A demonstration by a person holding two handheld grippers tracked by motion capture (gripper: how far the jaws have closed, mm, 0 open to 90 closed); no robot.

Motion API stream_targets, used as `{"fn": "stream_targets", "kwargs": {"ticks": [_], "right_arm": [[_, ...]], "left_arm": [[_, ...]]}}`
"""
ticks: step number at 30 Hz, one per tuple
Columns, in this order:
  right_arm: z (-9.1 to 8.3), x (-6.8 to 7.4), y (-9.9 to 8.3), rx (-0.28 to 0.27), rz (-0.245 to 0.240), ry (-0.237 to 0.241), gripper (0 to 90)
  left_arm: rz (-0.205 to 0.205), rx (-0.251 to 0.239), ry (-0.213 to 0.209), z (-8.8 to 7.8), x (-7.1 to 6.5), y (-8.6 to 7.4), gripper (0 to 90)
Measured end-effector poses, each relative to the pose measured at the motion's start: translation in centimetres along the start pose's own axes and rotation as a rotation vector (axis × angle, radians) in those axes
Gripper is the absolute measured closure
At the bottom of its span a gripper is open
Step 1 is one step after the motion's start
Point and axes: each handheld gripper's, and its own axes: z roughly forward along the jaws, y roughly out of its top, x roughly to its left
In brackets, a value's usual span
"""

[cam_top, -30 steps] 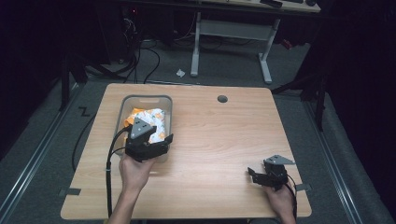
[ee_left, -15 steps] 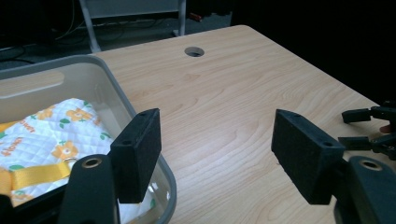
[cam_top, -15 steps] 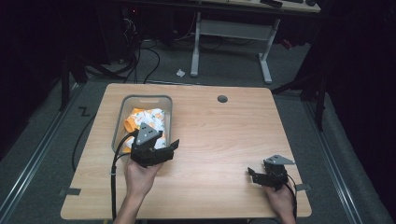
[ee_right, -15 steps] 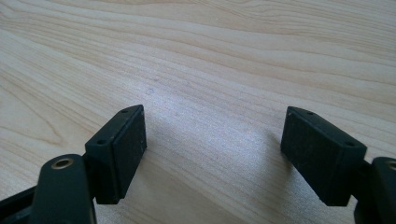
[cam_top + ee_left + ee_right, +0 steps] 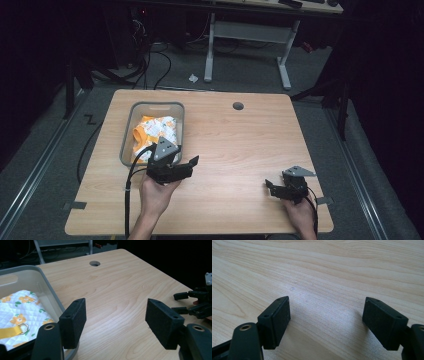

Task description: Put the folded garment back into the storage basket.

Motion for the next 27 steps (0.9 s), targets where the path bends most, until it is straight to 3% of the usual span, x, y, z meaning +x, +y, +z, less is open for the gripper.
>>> {"fn": "stream_targets", "kwargs": {"ticks": [27], "right_arm": [[0.0,0.0,0.0,0.000,0.000,0.000,22.7]], "left_arm": [[0.021,0.041,-0.070,2.3,-1.8,-1.4,33.6]]}}
